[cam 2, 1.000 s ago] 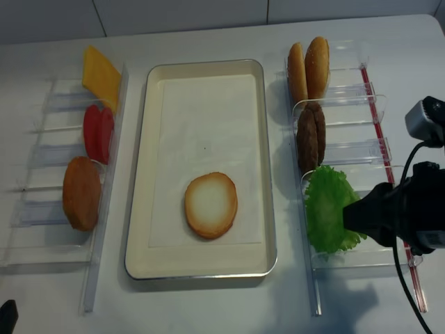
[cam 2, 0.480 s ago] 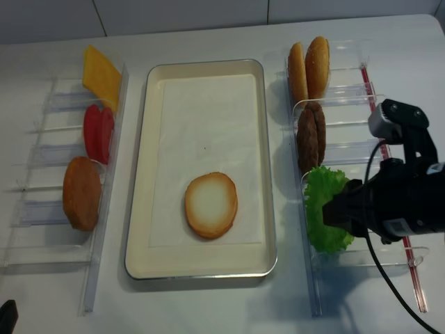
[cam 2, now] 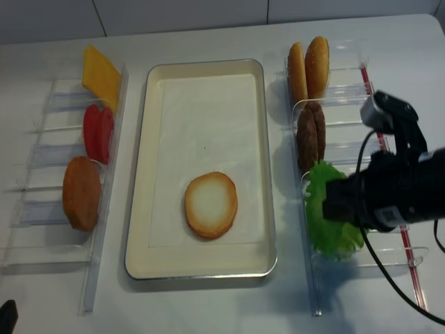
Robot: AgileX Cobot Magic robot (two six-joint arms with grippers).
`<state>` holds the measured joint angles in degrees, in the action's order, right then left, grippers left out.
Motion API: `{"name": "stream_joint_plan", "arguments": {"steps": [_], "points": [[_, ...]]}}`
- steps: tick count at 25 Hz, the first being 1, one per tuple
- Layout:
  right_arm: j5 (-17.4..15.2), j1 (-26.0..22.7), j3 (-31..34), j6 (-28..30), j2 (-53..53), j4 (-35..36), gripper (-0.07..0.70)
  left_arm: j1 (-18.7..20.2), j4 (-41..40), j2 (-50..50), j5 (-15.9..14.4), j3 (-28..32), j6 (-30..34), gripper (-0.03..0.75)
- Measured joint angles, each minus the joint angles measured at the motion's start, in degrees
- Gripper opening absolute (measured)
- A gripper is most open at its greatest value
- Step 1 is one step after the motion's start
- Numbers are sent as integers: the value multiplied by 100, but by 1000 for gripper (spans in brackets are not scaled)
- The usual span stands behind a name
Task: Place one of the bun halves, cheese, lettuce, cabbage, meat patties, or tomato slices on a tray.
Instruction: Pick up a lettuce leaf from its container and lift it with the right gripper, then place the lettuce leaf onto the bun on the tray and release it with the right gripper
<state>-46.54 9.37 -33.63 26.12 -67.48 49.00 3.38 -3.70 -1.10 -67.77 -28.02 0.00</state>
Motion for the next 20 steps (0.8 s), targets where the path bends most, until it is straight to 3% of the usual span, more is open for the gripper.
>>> {"name": "stream_joint_plan", "arguments": {"steps": [6,8,16,20], "points": [[-480,28,-907,-440,171,22,57,0,0,0,0,0,0,321],[-481,216,-1173,-565,147,35,57,0,0,0,0,0,0,321],[-16,1816,-2188,-694,-1097,362,56,0,0,0,0,0,0,322],[89,2376,-2812,-694,-2039,475,56,0,0,0,0,0,0,321]]}}
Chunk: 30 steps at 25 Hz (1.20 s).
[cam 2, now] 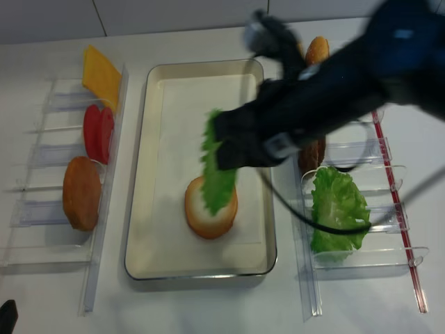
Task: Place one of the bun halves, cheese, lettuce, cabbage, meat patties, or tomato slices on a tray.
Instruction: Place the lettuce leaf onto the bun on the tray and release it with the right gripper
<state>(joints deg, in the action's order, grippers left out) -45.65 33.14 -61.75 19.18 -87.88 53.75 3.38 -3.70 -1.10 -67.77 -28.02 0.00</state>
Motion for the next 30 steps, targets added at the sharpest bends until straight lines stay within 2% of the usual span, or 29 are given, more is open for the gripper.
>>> {"name": "stream_joint_plan", "arguments": {"steps": [5,12,16,21,30], "points": [[28,420,-629,-10,-945,12,56,0,0,0,0,0,0,321],[118,449,-706,-34,-1588,-52,56,0,0,0,0,0,0,321],[306,455,-706,-194,-1623,-574,56,0,0,0,0,0,0,322],[310,463,-706,-740,-1637,-1484,56,0,0,0,0,0,0,321],[267,463,-706,-1039,-1637,-1973,56,0,0,0,0,0,0,321]]}}
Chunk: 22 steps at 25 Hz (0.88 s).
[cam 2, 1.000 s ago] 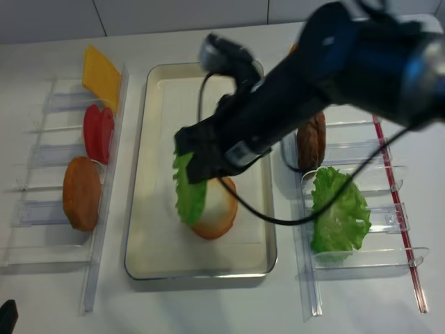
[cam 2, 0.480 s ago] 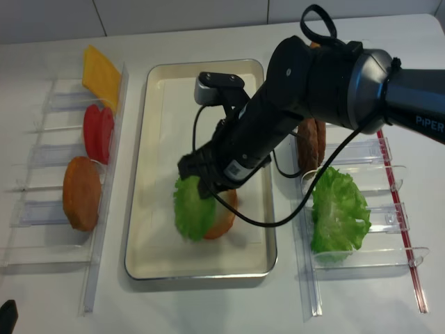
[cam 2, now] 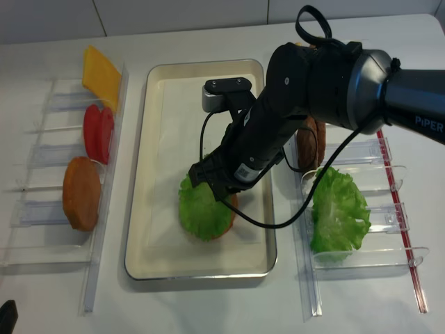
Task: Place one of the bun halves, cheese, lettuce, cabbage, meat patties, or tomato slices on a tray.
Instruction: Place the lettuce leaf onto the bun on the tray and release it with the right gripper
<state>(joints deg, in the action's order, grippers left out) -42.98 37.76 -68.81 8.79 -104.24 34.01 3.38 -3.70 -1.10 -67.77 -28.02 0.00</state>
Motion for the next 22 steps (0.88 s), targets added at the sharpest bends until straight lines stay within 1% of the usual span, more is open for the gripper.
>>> {"name": "stream_joint_plan", "arguments": {"steps": [20,22], "points": [[-18,0,0,-60,-112,37,57,0,0,0,0,0,0,321],[-18,0,0,-60,-112,37,76,0,0,0,0,0,0,322]]}}
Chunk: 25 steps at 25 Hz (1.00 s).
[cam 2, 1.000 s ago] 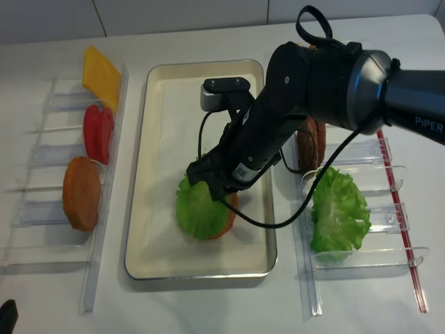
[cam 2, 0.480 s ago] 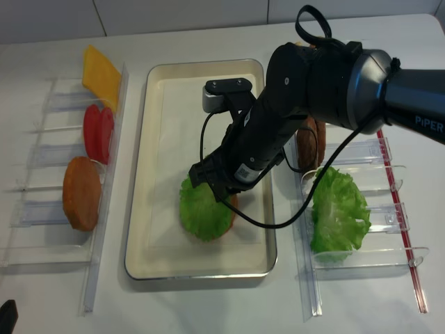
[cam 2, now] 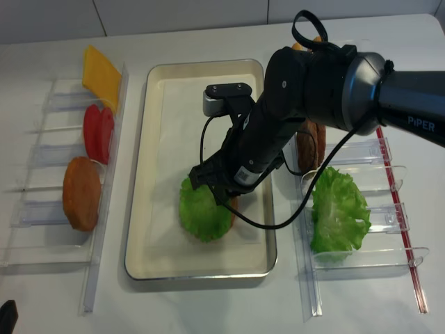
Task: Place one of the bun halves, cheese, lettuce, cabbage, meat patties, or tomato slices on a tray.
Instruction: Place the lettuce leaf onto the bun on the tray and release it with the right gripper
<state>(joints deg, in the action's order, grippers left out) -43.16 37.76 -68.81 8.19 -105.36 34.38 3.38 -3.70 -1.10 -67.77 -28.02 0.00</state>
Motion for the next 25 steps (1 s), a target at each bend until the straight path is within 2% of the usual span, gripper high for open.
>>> {"name": "stream_joint_plan", "arguments": {"steps": [3,9,12,15,19,23,25], "points": [[0,0,0,0,0,0,167,0,0,0,0,0,0,321],[-27,0,0,0,11,-225,479,0,0,0,0,0,0,321],[-168,0,-138,-76,91,-505,554,0,0,0,0,0,0,321],[-537,-23,-501,-408,150,-1032,571,-3,0,0,0,0,0,321],[-1465,-23,-1159,-919,160,-1941,571,-3,0,0,0,0,0,321],[-2416,-23,-1858,-1169,160,-2382,571,-3,0,0,0,0,0,321],[-2642,-23,-2178,-1111,161,-2440,563,-3,0,0,0,0,0,321]]}}
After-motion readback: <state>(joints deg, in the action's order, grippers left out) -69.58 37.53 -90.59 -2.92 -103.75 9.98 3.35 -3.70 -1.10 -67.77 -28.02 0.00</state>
